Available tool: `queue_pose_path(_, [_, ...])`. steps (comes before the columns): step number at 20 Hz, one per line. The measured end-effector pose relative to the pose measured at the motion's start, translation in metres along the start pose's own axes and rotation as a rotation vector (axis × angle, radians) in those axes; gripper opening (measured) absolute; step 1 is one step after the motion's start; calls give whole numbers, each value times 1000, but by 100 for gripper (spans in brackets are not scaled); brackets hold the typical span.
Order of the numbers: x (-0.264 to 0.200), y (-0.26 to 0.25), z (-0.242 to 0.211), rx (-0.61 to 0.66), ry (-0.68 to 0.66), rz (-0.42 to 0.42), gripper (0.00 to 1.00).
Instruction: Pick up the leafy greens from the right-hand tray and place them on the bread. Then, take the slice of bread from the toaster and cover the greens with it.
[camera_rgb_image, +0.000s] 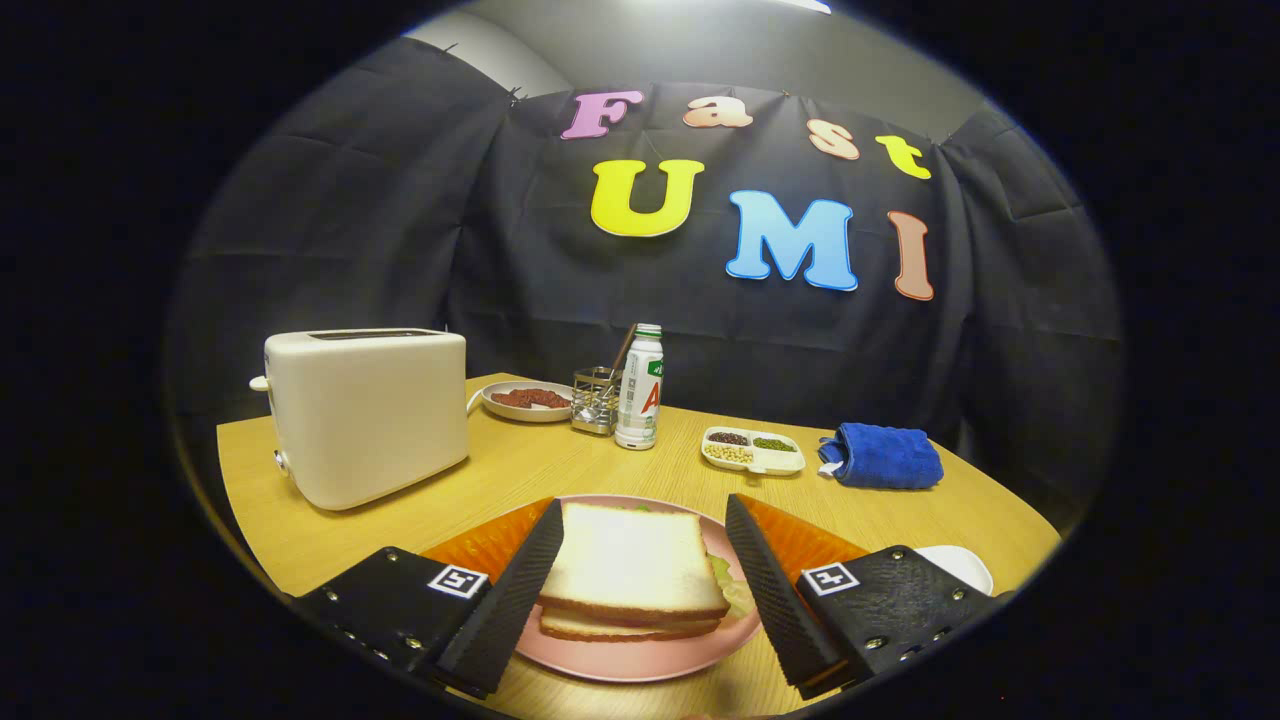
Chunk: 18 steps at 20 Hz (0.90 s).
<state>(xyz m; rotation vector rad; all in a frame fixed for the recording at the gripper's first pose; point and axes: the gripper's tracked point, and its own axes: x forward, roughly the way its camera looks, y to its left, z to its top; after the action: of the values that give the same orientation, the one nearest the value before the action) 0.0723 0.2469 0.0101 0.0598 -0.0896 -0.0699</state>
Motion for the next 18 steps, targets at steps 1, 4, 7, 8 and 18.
queue_pose_path(1, [-1, -2, 3, 8, -8, 1, 98])
queue_pose_path(4, [-1, -10, 19, 17, -32, 1, 98])
queue_pose_path(7, [-4, -29, 48, 20, -82, -18, 98])
queue_pose_path(8, [-6, -36, 57, 22, -94, -18, 98])
queue_pose_path(18, [-19, -117, 136, 109, -173, 15, 98])
